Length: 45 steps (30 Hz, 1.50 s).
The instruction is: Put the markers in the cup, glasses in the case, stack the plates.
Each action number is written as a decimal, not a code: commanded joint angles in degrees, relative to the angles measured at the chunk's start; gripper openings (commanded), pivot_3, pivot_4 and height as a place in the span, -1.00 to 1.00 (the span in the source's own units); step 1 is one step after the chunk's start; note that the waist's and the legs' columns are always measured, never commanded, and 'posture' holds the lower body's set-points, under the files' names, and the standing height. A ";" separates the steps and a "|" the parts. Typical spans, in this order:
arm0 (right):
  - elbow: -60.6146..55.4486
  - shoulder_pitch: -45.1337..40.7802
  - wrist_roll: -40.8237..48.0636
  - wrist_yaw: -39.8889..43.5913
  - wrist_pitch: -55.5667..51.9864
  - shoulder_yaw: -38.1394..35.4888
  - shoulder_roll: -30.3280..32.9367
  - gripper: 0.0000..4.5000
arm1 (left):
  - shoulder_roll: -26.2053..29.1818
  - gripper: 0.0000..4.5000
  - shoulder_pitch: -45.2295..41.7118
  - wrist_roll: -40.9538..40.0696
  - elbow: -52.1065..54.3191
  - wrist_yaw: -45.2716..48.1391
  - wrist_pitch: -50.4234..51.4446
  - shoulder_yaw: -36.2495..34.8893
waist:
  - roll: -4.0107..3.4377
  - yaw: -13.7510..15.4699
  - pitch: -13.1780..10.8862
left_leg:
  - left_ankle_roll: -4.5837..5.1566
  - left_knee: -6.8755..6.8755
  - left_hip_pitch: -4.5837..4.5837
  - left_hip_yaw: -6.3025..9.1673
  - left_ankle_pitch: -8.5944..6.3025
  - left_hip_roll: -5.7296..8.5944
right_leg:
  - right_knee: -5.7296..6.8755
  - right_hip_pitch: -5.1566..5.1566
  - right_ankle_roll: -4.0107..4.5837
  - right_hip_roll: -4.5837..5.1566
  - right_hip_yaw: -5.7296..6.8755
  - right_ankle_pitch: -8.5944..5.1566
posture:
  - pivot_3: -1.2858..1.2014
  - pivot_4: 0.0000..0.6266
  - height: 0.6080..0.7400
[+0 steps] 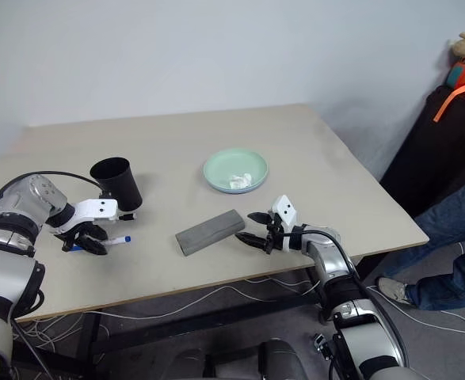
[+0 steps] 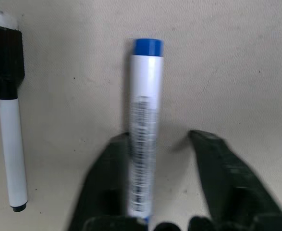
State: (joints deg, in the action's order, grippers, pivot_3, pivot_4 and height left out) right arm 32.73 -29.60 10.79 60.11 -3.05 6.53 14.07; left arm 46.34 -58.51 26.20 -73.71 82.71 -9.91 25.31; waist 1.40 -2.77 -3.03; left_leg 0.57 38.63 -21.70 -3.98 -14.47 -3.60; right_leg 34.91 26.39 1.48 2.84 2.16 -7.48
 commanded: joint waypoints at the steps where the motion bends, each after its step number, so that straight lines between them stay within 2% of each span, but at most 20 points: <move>1: -2.72 -0.46 1.05 -0.18 -0.02 -0.85 0.26 0.68 | -0.30 -0.85 -1.18 -0.90 -0.06 1.03 0.23 -1.47 | 0.00 0.00 0.00 | 0.00 0.00 -0.01 0.00 0.00 0.00 | 0.00 0.01 0.00 0.00 0.00 0.00 | 0.03 -1.00 1.00; 2: -2.70 -0.49 1.04 -0.16 -0.05 -0.83 0.23 0.68 | -0.30 -0.97 -1.21 -1.23 0.05 1.31 0.20 -1.73 | 0.00 0.00 0.00 | 0.00 0.00 0.00 0.00 0.00 0.00 | 0.00 0.00 0.00 0.00 0.00 0.00 | 0.03 -1.00 1.00; 7: -2.40 -0.89 0.95 -0.05 -0.08 -0.68 -0.05 0.68 | -0.40 -0.97 -1.26 -4.10 1.41 4.42 -0.35 -4.65 | 0.02 0.01 0.00 | 0.00 0.01 -0.05 0.02 0.00 0.00 | -0.02 0.02 0.00 0.00 0.02 0.00 | 0.03 -1.00 1.00; 12: -2.35 -0.90 0.97 0.59 -0.18 -0.49 0.14 0.68 | -3.38 -0.97 -1.43 -16.64 7.85 9.43 3.05 -14.34 | 0.08 0.04 -0.01 | 0.01 0.05 -0.12 0.08 0.00 0.00 | -0.03 0.03 0.00 0.01 0.07 0.00 | 0.03 -1.00 1.00; 16: -2.42 -0.73 0.84 1.07 -0.38 -0.04 0.18 0.68 | -6.17 -0.97 -0.08 -26.64 15.80 7.83 9.38 -22.72 | 0.11 -0.18 -0.02 | 0.02 0.13 -0.15 0.07 0.01 0.01 | -0.02 0.03 -0.02 0.01 0.04 0.01 | 0.03 -1.00 1.00; 21: -1.97 -1.22 0.62 1.20 -0.39 0.27 0.00 0.68 | -9.33 -0.97 1.21 -33.62 22.02 -7.15 12.17 -31.90 | 0.11 -0.37 -0.01 | 0.03 0.08 -0.01 0.06 0.01 0.00 | 0.07 -0.01 -0.16 -0.05 -0.02 0.10 | 0.03 -1.00 1.00; 26: -2.06 -1.21 0.47 1.53 -0.37 0.71 -0.07 0.68 | -11.65 -0.97 3.62 -34.89 25.23 -28.45 7.14 -38.40 | 0.11 -0.24 -0.01 | 0.03 0.11 0.09 0.06 0.02 -0.01 | 0.14 -0.09 -0.17 -0.05 -0.03 0.11 | 0.03 -1.00 1.00; 31: -2.24 -1.34 0.60 1.76 -0.52 0.96 0.15 0.68 | -13.43 -0.97 8.58 -33.43 30.77 -43.26 3.21 -40.24 | 0.12 -0.19 -0.01 | 0.02 0.12 0.07 0.03 0.01 0.00 | 0.11 -0.10 -0.17 -0.03 -0.03 0.12 | 0.03 -1.00 1.00; 37: -2.40 -1.30 0.64 2.16 -0.62 0.99 0.53 0.68 | -14.44 -0.97 13.12 -32.84 35.83 -52.83 3.35 -40.21 | 0.15 -0.16 0.01 | 0.00 0.10 0.06 0.01 0.01 0.00 | 0.08 -0.10 -0.17 -0.03 -0.01 0.13 | 0.03 -1.00 1.00; 45: -3.07 -1.20 0.62 2.88 -1.14 1.04 0.98 0.68 | -15.66 -0.97 18.25 -33.19 37.58 -56.77 2.63 -40.00 | 0.15 -0.18 0.01 | -0.01 0.09 0.09 0.00 0.01 0.00 | 0.09 -0.11 -0.16 -0.03 0.00 0.13 | 0.03 -1.00 1.00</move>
State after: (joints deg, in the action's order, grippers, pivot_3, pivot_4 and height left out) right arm 31.89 -29.19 10.70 62.49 -4.39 8.09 14.56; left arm 30.29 -39.50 -6.61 -37.78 26.89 -6.25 -14.38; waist 1.55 -2.95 -3.03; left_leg 0.56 38.73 -21.61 -3.98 -14.46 -3.60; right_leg 34.99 26.27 1.32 2.81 2.17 -7.35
